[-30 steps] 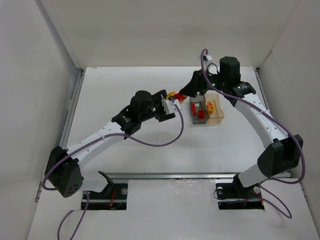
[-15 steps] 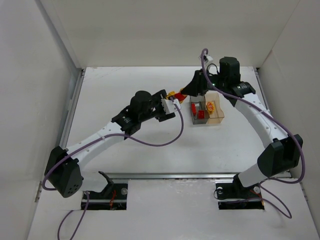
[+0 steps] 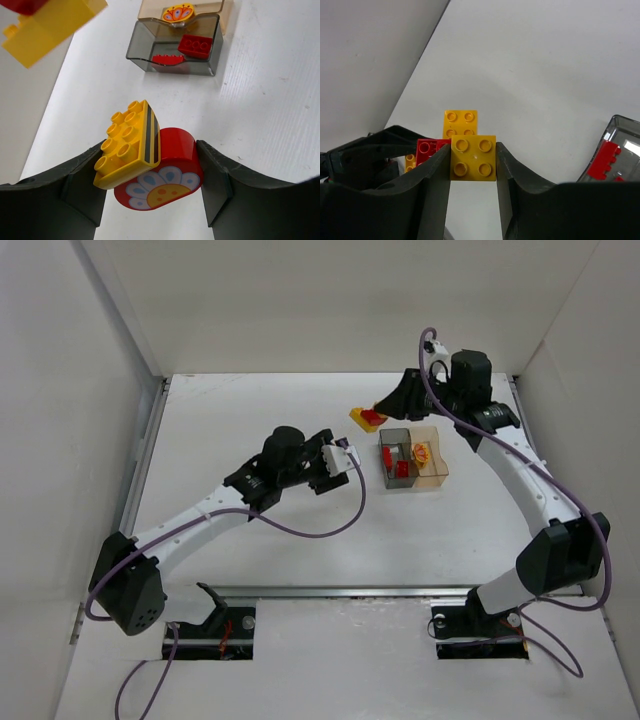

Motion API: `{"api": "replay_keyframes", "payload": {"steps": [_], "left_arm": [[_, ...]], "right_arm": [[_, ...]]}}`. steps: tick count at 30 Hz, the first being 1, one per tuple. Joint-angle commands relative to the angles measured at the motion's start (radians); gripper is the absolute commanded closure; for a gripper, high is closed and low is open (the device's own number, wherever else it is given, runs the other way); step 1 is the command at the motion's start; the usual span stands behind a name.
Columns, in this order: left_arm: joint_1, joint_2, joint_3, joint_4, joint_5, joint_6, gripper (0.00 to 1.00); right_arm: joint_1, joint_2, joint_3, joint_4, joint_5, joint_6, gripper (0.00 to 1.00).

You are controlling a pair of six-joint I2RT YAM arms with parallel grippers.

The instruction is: Sort the legos into containers by color

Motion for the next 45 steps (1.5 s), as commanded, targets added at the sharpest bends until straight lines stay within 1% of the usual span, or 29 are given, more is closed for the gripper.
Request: {"api": "replay_keyframes", "payload": {"steps": [1, 6, 9, 13, 14, 17, 21, 25, 27, 30, 31, 33, 36, 40, 45], "left_arm": [[-0.003, -0.048, -0.002, 0.005, 0.036, -0.028, 1.00], [-0.003, -0.048, -0.022, -0.006, 0.027, -0.038, 1.00], [-0.003, -0.013, -0.033, -0.069, 0.054, -0.038, 1.00], [0.047, 0.068, -0.077, -0.168, 0.076, -0.038, 1.00], [0.056, 0.082, -0.087, -0.199, 0.059, -0.011, 1.00], [0.057, 0.100, -0.143, -0.199, 0.010, 0.047, 0.99], [0.057, 0.131, -0.162, -0.159, -0.028, 0.057, 0.88], [0.057, 0.175, -0.151, -0.169, -0.039, 0.057, 0.86], [0.057, 0.189, -0.151, -0.169, -0.039, 0.057, 0.83], [0.057, 0.198, -0.151, -0.169, -0.018, 0.046, 0.65], [0.057, 0.198, -0.151, -0.169, -0.018, 0.034, 0.54], [0.057, 0.198, -0.151, -0.169, -0.018, 0.034, 0.48], [0.057, 0.198, -0.140, -0.159, -0.028, 0.025, 0.44], [0.026, 0.198, -0.130, -0.138, -0.116, 0.043, 0.38], [0.026, 0.208, -0.108, -0.138, -0.116, 0.054, 0.37]], "right_arm": [[-0.011, -0.044, 0.009, 0.068, 0.041, 0.023, 1.00], [-0.021, -0.044, -0.001, 0.068, 0.041, 0.023, 1.00], [-0.021, -0.044, -0.010, 0.057, 0.066, 0.023, 1.00], [-0.021, -0.044, -0.010, 0.033, 0.101, 0.002, 1.00], [-0.021, -0.053, -0.019, 0.022, 0.101, 0.002, 1.00], [-0.021, -0.062, -0.031, 0.022, 0.126, -0.009, 1.00], [-0.021, -0.072, -0.042, 0.022, 0.126, -0.018, 1.00], [-0.021, -0.072, -0.042, 0.022, 0.126, -0.018, 1.00], [-0.021, -0.072, -0.042, 0.022, 0.135, -0.018, 1.00], [-0.021, -0.072, -0.042, 0.013, 0.135, -0.027, 1.00], [-0.021, -0.072, -0.042, 0.013, 0.135, -0.027, 1.00], [-0.021, -0.072, -0.042, 0.013, 0.135, -0.027, 1.00], [-0.021, -0.072, -0.042, 0.013, 0.135, -0.027, 1.00], [-0.021, -0.072, -0.042, 0.013, 0.135, -0.027, 1.00], [-0.021, -0.072, -0.042, 0.013, 0.135, -0.027, 1.00]]}}
